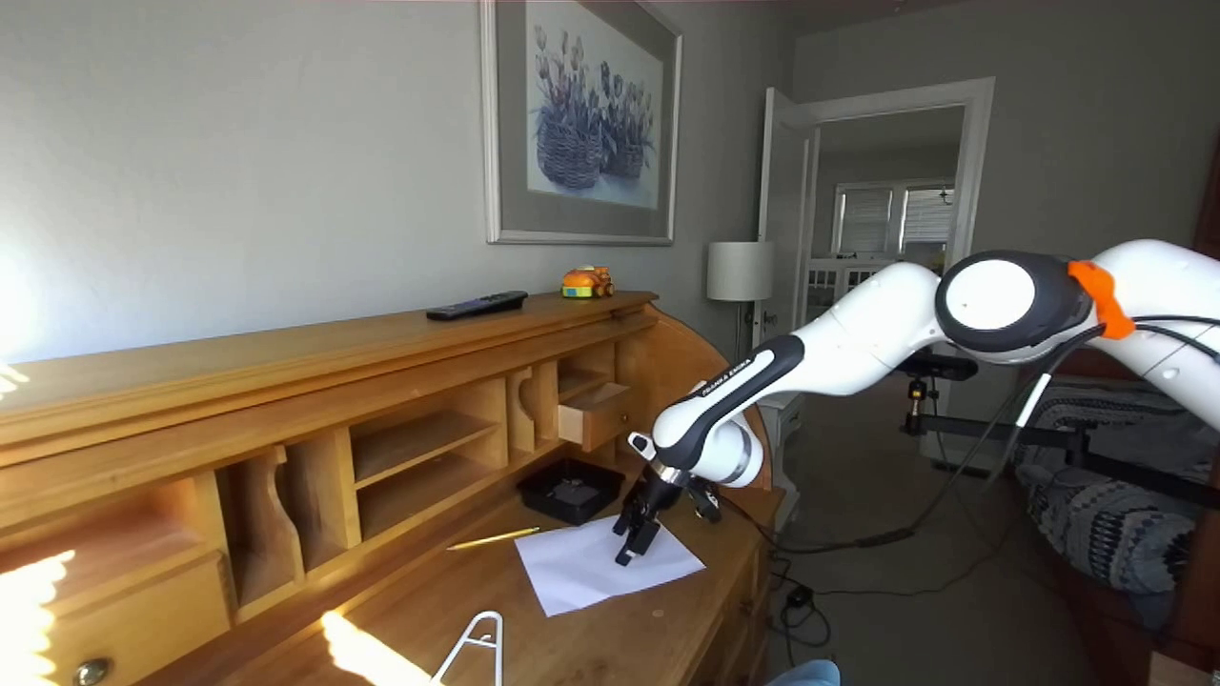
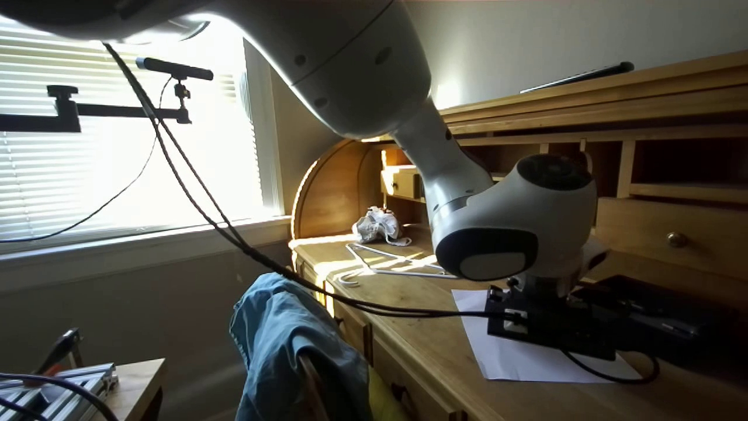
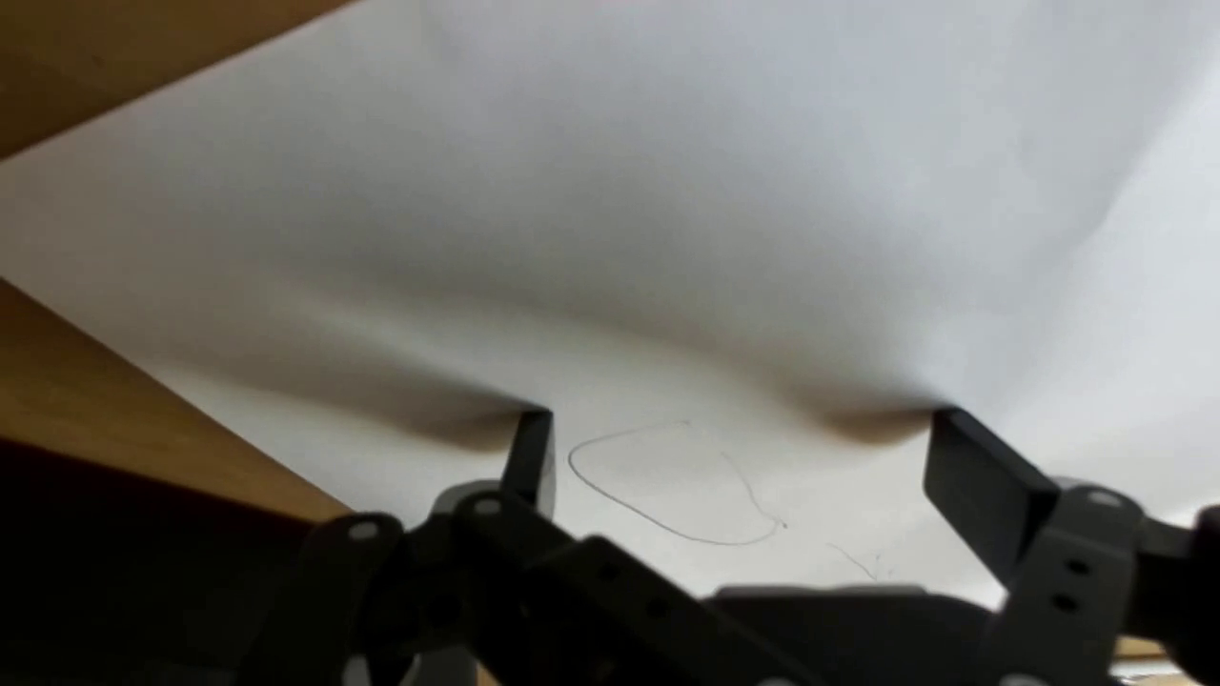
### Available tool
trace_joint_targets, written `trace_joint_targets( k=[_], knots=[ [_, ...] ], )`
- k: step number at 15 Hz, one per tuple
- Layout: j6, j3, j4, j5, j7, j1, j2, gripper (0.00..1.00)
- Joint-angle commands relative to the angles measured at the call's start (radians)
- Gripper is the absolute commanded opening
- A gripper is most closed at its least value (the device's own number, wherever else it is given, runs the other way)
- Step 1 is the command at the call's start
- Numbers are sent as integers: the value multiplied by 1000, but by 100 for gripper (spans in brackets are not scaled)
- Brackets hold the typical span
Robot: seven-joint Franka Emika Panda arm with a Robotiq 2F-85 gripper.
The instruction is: Move the paper to the left
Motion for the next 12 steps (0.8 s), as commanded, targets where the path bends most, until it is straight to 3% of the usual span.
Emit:
trace_joint_targets(
  k=[1,6,12],
  knots=[
    [128,-56,-166,-64,160,59,-96,100],
    [189,-145,-325,-132,506,174,-199,100],
    [284,-201,-379,-177,912,281,-214,100]
  ],
)
